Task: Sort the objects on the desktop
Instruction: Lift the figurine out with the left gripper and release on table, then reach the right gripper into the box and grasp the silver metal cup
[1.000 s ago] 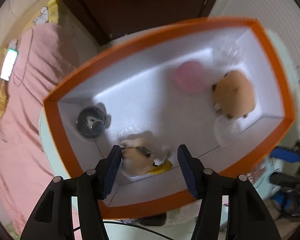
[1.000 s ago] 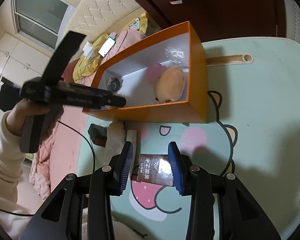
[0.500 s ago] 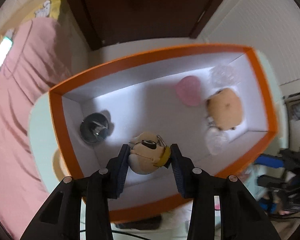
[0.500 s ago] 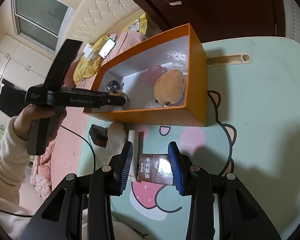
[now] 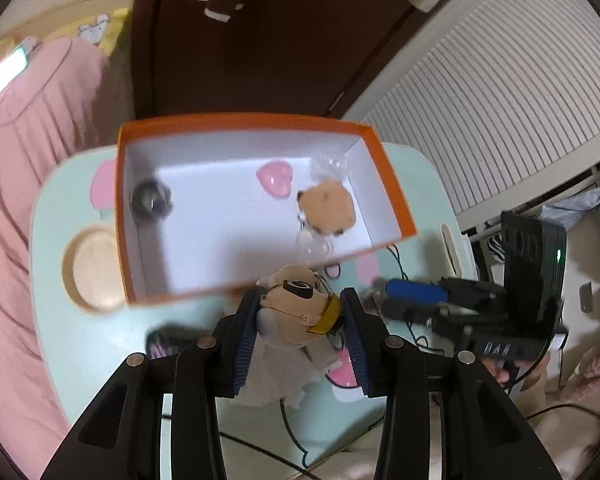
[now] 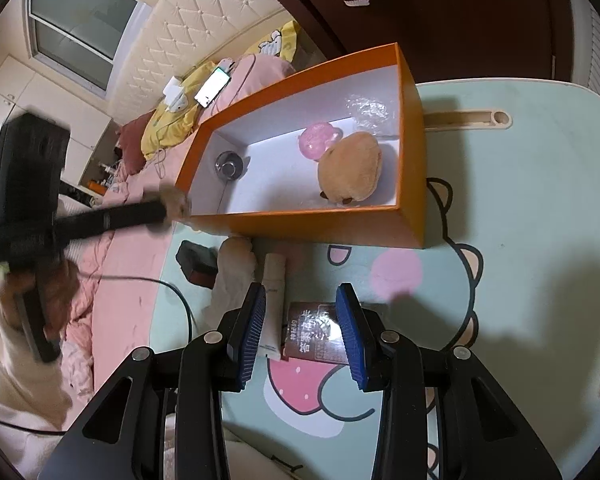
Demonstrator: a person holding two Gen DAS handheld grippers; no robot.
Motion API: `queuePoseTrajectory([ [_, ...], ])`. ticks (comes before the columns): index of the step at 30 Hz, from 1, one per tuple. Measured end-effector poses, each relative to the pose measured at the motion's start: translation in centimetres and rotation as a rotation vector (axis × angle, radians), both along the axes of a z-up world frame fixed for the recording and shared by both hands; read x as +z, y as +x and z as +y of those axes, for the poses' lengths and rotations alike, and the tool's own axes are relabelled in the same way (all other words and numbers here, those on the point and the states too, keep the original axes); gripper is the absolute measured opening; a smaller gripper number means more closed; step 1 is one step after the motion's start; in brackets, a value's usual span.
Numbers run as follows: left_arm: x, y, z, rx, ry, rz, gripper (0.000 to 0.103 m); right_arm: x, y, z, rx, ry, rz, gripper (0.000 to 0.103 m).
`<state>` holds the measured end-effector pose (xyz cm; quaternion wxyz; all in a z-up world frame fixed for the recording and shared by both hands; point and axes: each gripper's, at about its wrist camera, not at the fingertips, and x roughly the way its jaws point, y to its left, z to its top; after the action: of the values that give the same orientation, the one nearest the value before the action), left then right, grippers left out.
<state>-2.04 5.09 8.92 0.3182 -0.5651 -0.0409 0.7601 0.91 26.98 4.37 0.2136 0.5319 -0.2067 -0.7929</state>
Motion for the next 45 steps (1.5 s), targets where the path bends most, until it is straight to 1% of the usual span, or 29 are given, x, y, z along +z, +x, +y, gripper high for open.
queuePoseTrajectory([
  [3,-1.4,1.7,-0.5,-0.02,0.034,-0.018,0.039,0.1,0.3,-0.3,0.003,0.01,-0.003,0.038],
  [5,-2.4,2.8,-1.3,-0.016,0.052,-0.021,0.039,0.1,0.4,-0.6,0.006,0.015,-0.007,0.038],
  [7,-3.3,3.7,-1.9,-0.017,0.054,-0.026,0.039,0.1,0.5,-0.8,0.009,0.024,-0.012,0.038],
  [9,-4.0,4.5,-2.3,-0.011,0.035,-0.013,0.039,0.1,0.5,-1.1,0.014,0.034,-0.013,0.038],
  [12,-5.3,5.4,-2.9,0.021,-0.023,0.025,0.039,0.3,0.4,-1.6,0.022,0.048,-0.013,0.038],
  [15,-6.1,5.5,-3.5,0.05,-0.042,0.047,0.039,0.5,0.3,-2.0,0.029,0.061,-0.01,0.038],
  [18,-6.5,5.6,-3.4,0.073,-0.054,0.105,0.039,0.8,-0.1,-2.4,0.043,0.073,-0.009,0.038],
  [19,-6.5,5.7,-3.5,0.08,-0.052,0.122,0.041,1.0,-0.3,-2.7,0.049,0.079,-0.008,0.038],
  [21,-6.8,5.7,-3.4,0.084,-0.044,0.146,0.052,1.3,-0.6,-3.1,0.063,0.089,-0.005,0.038],
  [22,-6.8,5.8,-3.4,0.084,-0.038,0.163,0.062,1.6,-0.9,-3.3,0.071,0.09,-0.001,0.038],
  [23,-6.8,6.1,-3.5,0.082,-0.031,0.187,0.069,2.0,-1.2,-3.6,0.08,0.092,0.007,0.038],
  [26,-6.8,7.1,-3.8,0.064,-0.039,0.261,0.078,3.4,-2.1,-4.5,0.109,0.093,0.037,0.038],
  [30,-7.3,8.0,-3.5,0.061,-0.095,0.35,0.081,5.0,-4.2,-6.4,0.149,0.095,0.076,0.038],
  [33,-7.8,8.2,-3.6,0.099,-0.13,0.383,0.082,5.6,-6.5,-8.7,0.19,0.133,0.099,0.038],
  [36,-8.2,8.2,-4.5,0.149,-0.127,0.399,0.085,5.4,-8.6,-11.0,0.231,0.173,0.107,0.039],
  [37,-8.3,8.2,-4.8,0.162,-0.127,0.404,0.088,5.3,-9.3,-11.9,0.246,0.192,0.105,0.047],
  [38,-8.4,8.2,-5.0,0.175,-0.133,0.412,0.09,4.9,-10.1,-13.0,0.267,0.218,0.101,0.062],
  [39,-8.5,8.2,-5.2,0.188,-0.139,0.422,0.09,4.7,-10.6,-13.6,0.276,0.239,0.104,0.068],
  [40,-8.5,8.2,-5.4,0.197,-0.144,0.427,0.092,4.5,-11.0,-14.2,0.285,0.259,0.109,0.071],
  [43,-8.8,8.1,-5.7,0.213,-0.135,0.425,0.097,4.0,-12.3,-15.9,0.309,0.337,0.14,0.071],
  [45,-8.9,8.0,-5.6,0.208,-0.128,0.425,0.099,3.7,-13.1,-16.9,0.338,0.402,0.166,0.071],
])
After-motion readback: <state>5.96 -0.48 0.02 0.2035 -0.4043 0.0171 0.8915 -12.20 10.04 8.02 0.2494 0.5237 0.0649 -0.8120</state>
